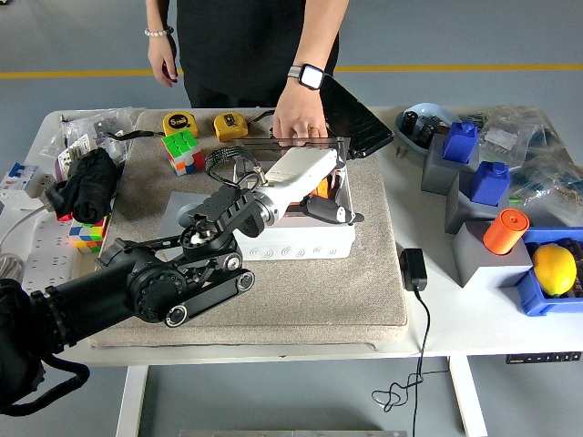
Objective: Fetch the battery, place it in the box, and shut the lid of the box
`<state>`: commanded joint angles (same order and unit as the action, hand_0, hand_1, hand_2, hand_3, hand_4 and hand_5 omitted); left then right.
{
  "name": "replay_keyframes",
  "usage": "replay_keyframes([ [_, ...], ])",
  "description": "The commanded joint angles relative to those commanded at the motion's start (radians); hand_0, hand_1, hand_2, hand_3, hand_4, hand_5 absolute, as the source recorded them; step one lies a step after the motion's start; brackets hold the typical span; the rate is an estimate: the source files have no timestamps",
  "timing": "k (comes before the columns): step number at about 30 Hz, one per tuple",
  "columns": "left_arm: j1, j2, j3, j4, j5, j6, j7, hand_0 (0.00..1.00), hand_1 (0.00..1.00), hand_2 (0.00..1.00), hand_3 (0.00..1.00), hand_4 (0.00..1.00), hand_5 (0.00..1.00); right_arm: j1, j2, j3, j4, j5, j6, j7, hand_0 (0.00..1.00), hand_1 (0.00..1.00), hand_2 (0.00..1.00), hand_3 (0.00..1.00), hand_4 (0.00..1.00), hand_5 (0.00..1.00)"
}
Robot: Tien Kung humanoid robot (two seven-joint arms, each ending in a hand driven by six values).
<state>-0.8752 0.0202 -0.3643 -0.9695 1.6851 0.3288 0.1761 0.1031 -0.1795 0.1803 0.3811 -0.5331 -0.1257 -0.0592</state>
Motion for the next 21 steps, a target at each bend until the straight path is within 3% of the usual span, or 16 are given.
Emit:
replay_keyframes([
  [12, 0.007, 0.005, -0.007, -0.009, 0.017, -0.004, -0.001, 0.225, 0.218, 0.205, 0.294, 0.998, 0.479, 0.002, 0.001, 0.008, 0.004, -0.007, -0.001, 0.002, 0.594, 0.602, 0.573, 0.558, 0.928, 0.449],
  [13, 0.007, 0.005, -0.008, -0.009, 0.020, -0.003, -0.003, 0.336, 0.505, 0.410, 0.532, 0.998, 0.484, 0.002, 0.001, 0.009, 0.005, -0.008, -0.001, 0.002, 0.594, 0.602, 0.572, 0.558, 0.928, 0.447],
  [18, 0.008, 0.006, -0.010, -0.012, 0.031, -0.006, -0.001, 0.336, 0.505, 0.410, 0.532, 0.998, 0.484, 0.001, 0.000, 0.009, 0.005, -0.009, -0.001, 0.002, 0.594, 0.602, 0.572, 0.558, 0.928, 0.447],
  [19, 0.008, 0.006, -0.010, -0.013, 0.031, -0.008, 0.000, 0.428, 0.594, 0.575, 0.669, 0.998, 0.488, 0.001, 0.000, 0.009, 0.005, -0.009, -0.001, 0.002, 0.591, 0.602, 0.571, 0.557, 0.928, 0.448],
  [21, 0.009, 0.006, -0.010, -0.011, 0.036, -0.011, 0.002, 0.428, 0.594, 0.575, 0.669, 0.998, 0.488, 0.002, 0.001, 0.009, 0.006, -0.010, -0.001, 0.002, 0.591, 0.602, 0.571, 0.557, 0.928, 0.448],
])
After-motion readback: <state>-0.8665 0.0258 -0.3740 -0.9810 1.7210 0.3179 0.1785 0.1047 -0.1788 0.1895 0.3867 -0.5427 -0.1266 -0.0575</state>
